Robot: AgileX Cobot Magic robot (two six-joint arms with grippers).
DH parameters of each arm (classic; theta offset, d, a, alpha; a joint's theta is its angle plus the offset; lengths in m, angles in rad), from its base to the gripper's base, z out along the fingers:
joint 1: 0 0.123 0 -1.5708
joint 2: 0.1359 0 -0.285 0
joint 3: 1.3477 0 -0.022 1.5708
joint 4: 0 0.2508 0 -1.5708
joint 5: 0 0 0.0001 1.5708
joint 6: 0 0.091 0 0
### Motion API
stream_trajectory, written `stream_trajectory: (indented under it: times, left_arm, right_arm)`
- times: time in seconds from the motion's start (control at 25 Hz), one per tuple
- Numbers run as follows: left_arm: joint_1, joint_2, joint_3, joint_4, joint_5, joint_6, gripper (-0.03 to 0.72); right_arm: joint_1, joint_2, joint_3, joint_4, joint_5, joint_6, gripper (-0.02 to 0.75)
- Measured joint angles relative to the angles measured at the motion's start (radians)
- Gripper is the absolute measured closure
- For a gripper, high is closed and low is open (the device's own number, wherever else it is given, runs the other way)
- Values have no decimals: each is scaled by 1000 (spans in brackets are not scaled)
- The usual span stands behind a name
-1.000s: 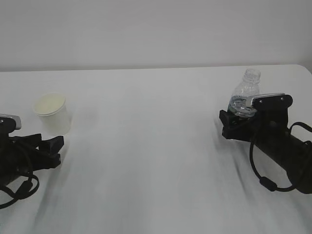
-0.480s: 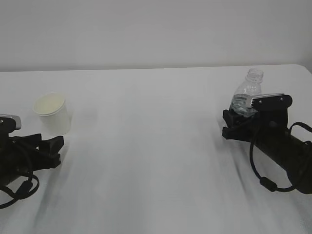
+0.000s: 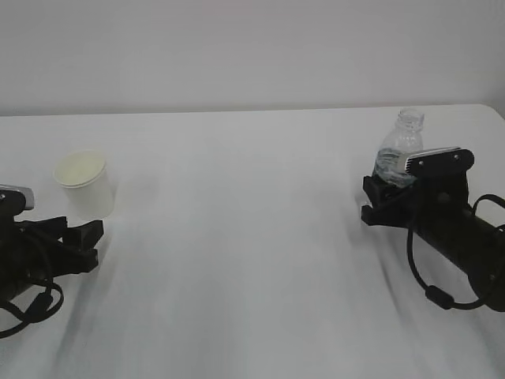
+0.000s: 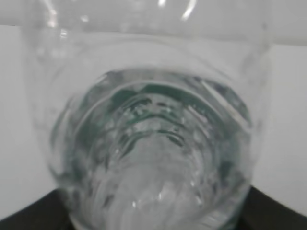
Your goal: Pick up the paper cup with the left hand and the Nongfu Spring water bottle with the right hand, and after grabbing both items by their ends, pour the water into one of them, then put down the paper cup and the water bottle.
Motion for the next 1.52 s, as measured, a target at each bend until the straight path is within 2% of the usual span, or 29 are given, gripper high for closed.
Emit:
stream_trajectory:
  times: [0.36, 0.76, 0.84, 1.04, 1.12, 1.52]
  left_arm:
    - [0, 0, 0, 0, 0, 0, 257]
    - [0, 0, 0, 0, 0, 0, 255]
    - [0, 0, 0, 0, 0, 0, 228]
    - [0, 0, 0, 0, 0, 0, 57]
    - [0, 0, -1, 0, 0, 0, 17]
    - [0, 0, -88, -27, 0, 0, -1]
  right_arm:
    - [0, -97, 41, 0, 5, -29, 331]
    - [0, -312, 200, -40, 5, -31, 332]
    - [0, -348, 223, -55, 5, -31, 332]
    - [0, -372, 248, -76, 5, -26, 332]
    - [0, -372, 254, -78, 5, -26, 332]
    - [0, -372, 259, -85, 5, -25, 332]
